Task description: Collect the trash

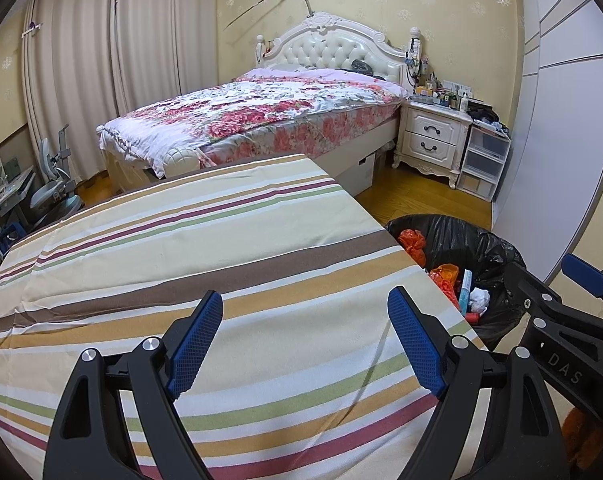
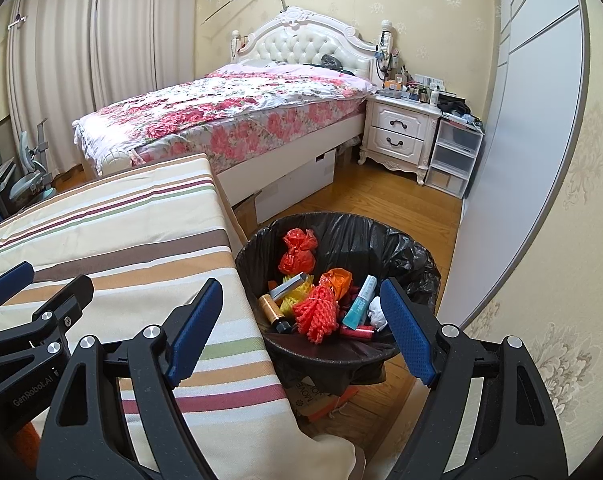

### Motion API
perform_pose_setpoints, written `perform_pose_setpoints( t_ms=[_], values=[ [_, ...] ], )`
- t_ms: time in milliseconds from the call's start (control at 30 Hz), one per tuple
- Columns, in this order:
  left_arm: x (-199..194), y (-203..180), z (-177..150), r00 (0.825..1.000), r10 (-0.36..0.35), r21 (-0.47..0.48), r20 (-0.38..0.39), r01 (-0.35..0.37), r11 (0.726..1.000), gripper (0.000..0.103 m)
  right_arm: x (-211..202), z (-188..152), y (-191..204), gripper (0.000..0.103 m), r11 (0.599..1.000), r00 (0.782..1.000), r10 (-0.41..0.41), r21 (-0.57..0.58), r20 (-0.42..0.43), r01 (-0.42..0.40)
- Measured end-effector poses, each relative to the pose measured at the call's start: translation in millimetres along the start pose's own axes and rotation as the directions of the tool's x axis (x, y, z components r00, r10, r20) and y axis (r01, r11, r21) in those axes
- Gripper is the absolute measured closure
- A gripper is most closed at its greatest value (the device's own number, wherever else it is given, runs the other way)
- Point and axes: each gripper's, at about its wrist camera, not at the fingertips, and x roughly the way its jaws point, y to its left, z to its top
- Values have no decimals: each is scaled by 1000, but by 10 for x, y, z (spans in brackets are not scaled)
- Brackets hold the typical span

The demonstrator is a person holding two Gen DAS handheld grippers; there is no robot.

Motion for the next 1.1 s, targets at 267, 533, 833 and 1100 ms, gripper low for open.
perform_pose_setpoints(
  t_ms=[267, 533, 833, 1100],
  values=[
    [-12, -9, -33, 1000, 4, 11, 4, -4, 1000, 21, -2, 2, 2, 24, 1000, 1000, 1, 0, -1, -1],
    [-15, -3, -25, 1000, -14, 3, -4, 14, 1000, 21, 0, 3, 7, 24, 1000, 1000, -1, -1, -3, 1],
    [-26, 26, -15, 1000, 16, 1, 16, -16, 1000, 21, 0, 3, 29, 24, 1000, 1000, 5, -5, -4, -5],
    [92, 313, -35, 997, 56, -41, -44, -58, 997, 21, 48, -38, 312, 24, 998, 999, 47, -51, -25, -48]
  ],
)
